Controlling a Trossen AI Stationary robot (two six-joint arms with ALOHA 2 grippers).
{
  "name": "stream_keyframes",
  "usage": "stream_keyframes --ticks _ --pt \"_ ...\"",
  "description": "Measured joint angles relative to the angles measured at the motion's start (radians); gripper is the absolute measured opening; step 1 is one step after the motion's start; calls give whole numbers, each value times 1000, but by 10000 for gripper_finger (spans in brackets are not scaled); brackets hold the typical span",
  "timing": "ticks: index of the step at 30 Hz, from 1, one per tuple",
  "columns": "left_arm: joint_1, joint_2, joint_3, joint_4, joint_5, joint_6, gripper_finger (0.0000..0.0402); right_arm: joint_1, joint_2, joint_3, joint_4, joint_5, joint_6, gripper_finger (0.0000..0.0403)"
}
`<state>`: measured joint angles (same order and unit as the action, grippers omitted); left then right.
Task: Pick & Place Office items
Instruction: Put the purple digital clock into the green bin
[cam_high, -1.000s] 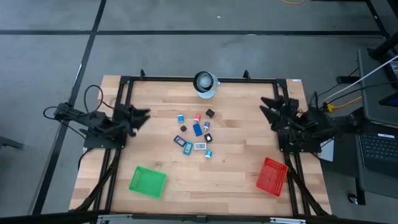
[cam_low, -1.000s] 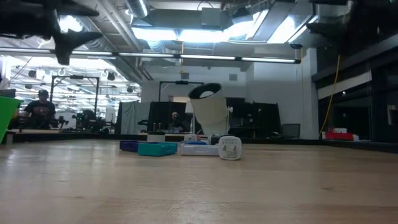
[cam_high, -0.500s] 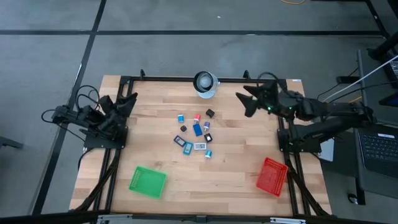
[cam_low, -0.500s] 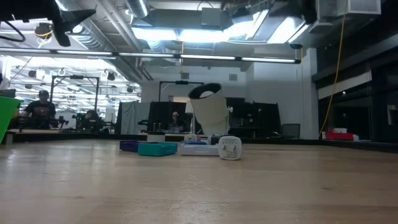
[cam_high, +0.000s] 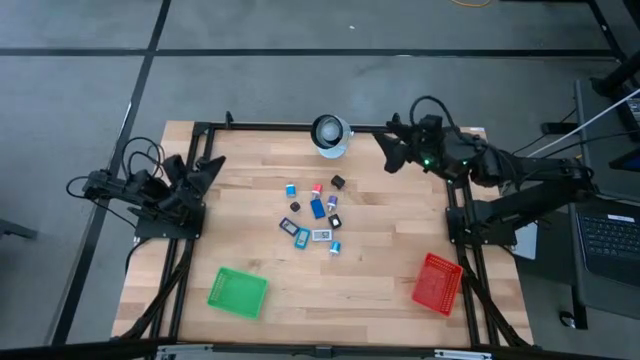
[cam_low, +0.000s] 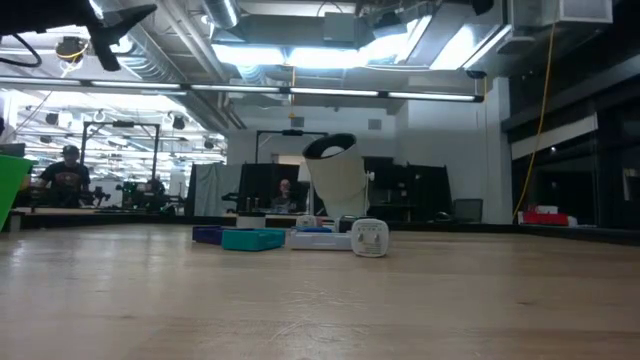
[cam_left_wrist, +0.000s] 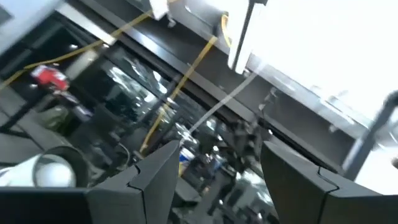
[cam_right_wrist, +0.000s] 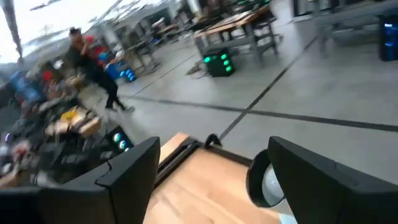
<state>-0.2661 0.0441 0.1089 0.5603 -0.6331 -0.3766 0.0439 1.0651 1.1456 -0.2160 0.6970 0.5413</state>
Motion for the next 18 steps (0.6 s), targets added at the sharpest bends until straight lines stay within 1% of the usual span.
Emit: stream_keyframes --ticks 3,6,8,11,12,14,15,16,18 --pt "0 0 0 -5 -4 -11 219 -1 11 0 -1 9 13 307" --pt "0 0 0 -16 -62 -14 219 -8 27 0 5 23 29 307" --pt "0 0 0 -9 -108 -17 219 -11 37 0 27 -11 39 307" --pt "0 0 0 0 -202 23 219 -14 66 0 59 -103 40 307" --pt "0 0 0 1 -234 27 219 -16 79 0 67 -104 40 307" --pt "0 0 0 6 -269 9 218 -21 102 -1 74 -26 54 307" --pt "0 0 0 12 -259 3 217 -24 113 -1 87 25 71 307" --pt "0 0 0 21 -233 -1 216 -25 122 -1 94 67 95 307" --pt "0 0 0 37 -155 -3 213 -28 140 -1 108 111 135 307"
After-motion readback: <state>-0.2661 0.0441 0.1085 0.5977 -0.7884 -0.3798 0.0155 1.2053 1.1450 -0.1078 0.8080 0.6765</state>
